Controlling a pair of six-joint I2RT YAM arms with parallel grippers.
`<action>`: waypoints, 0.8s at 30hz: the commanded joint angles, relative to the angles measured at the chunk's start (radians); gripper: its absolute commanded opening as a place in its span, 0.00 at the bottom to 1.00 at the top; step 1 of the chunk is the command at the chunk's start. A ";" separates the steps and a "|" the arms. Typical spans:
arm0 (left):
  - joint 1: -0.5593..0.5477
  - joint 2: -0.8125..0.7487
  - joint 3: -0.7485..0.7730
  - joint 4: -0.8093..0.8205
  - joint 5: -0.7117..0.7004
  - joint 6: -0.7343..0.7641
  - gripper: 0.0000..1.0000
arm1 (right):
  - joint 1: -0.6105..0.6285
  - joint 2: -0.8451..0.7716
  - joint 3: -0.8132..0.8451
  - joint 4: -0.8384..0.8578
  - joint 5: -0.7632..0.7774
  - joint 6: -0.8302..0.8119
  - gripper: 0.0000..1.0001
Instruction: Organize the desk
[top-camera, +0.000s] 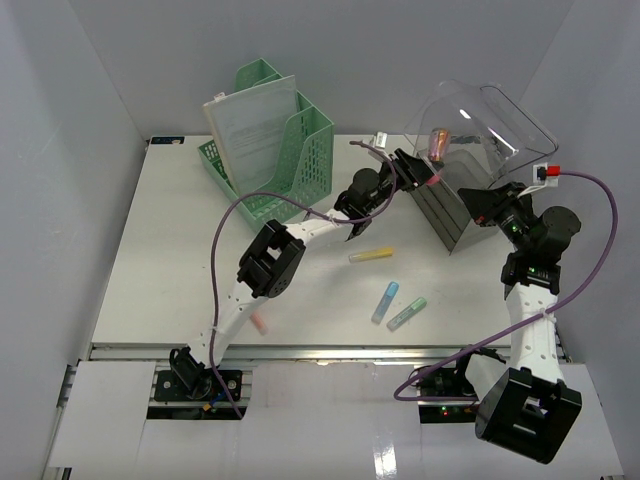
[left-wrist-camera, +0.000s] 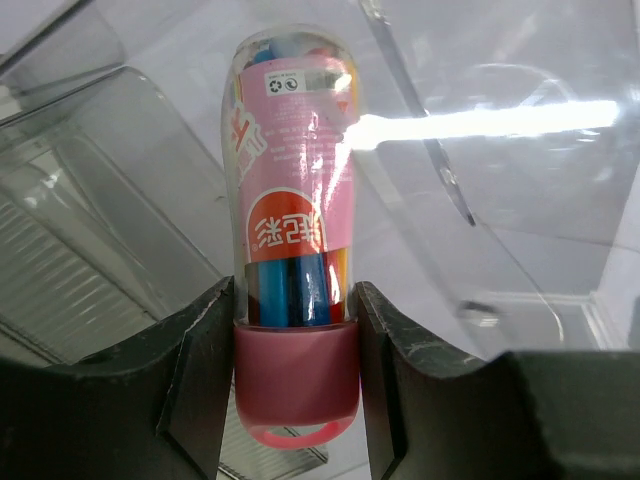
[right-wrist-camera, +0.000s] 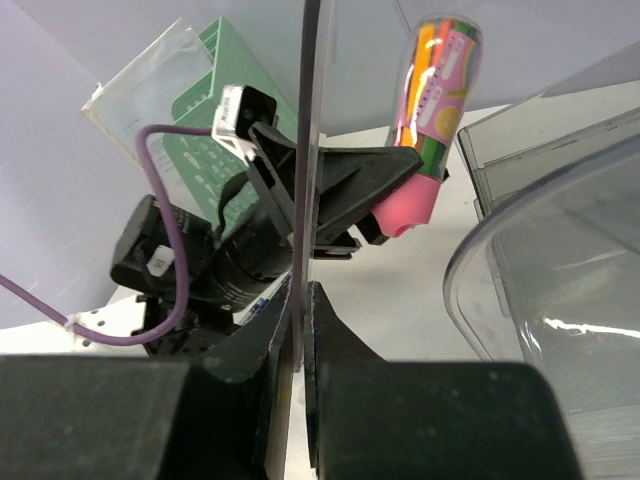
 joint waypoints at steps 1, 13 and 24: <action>-0.005 0.009 0.063 -0.003 -0.079 -0.053 0.04 | -0.007 -0.038 0.073 0.097 -0.036 0.019 0.08; -0.017 0.118 0.234 -0.017 -0.153 -0.177 0.08 | -0.012 -0.048 0.079 0.080 -0.031 0.028 0.08; -0.056 0.125 0.294 -0.104 -0.287 -0.166 0.09 | -0.012 -0.051 0.081 0.076 -0.024 0.030 0.08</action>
